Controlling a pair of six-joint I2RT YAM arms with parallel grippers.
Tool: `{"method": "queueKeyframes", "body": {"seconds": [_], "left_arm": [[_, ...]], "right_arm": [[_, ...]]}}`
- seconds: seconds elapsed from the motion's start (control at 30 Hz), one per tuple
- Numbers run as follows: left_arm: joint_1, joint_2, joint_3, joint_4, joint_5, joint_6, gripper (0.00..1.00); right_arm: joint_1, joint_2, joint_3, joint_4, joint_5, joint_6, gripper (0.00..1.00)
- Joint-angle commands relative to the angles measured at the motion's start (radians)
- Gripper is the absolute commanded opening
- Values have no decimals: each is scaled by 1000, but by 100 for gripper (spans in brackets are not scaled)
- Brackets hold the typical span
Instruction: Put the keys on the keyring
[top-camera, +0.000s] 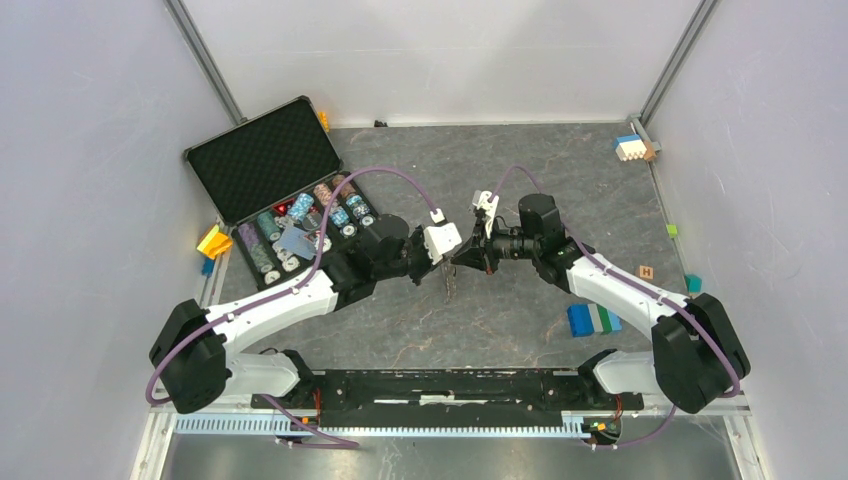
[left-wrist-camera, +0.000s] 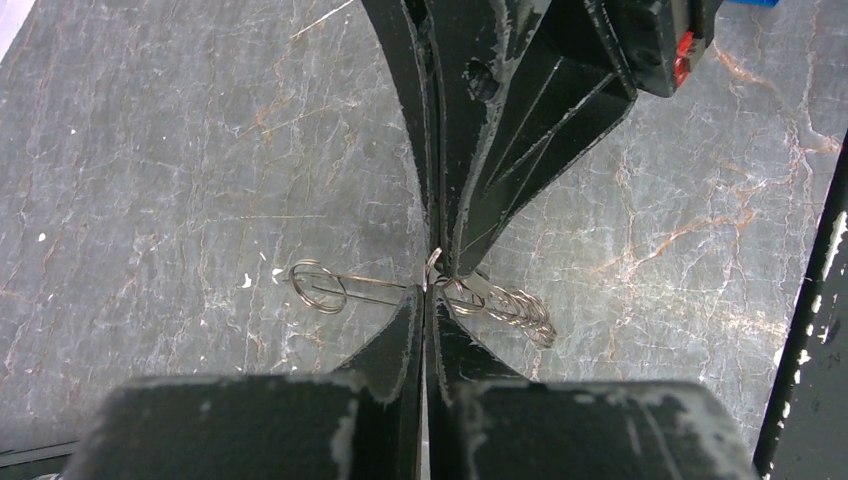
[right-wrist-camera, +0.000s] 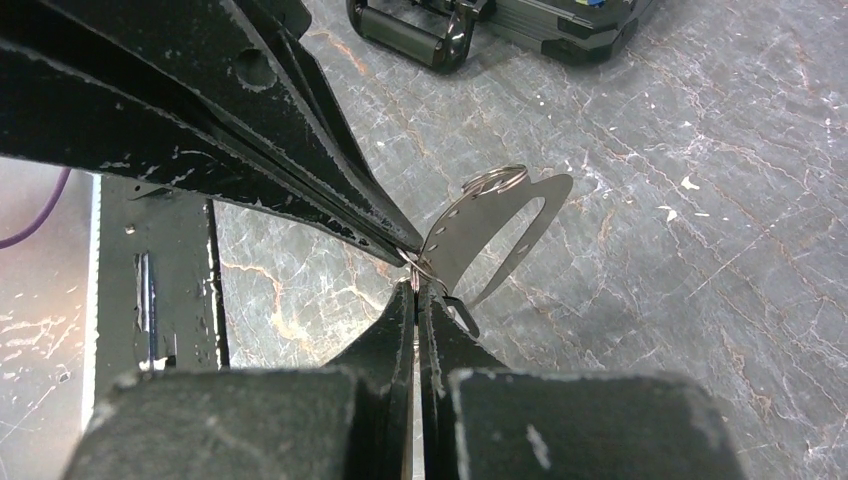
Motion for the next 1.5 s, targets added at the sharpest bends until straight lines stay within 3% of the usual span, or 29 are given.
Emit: {"method": "queueKeyframes", "body": {"seconds": [0.0,1.47], "left_arm": [[-11,-11,10,38,37,28,2],[-26,-60,-61,66,172,137,2]], "right_arm": [[1,-6,46,30,14,-7,0],[-37,27,22,57,4,54,0]]}}
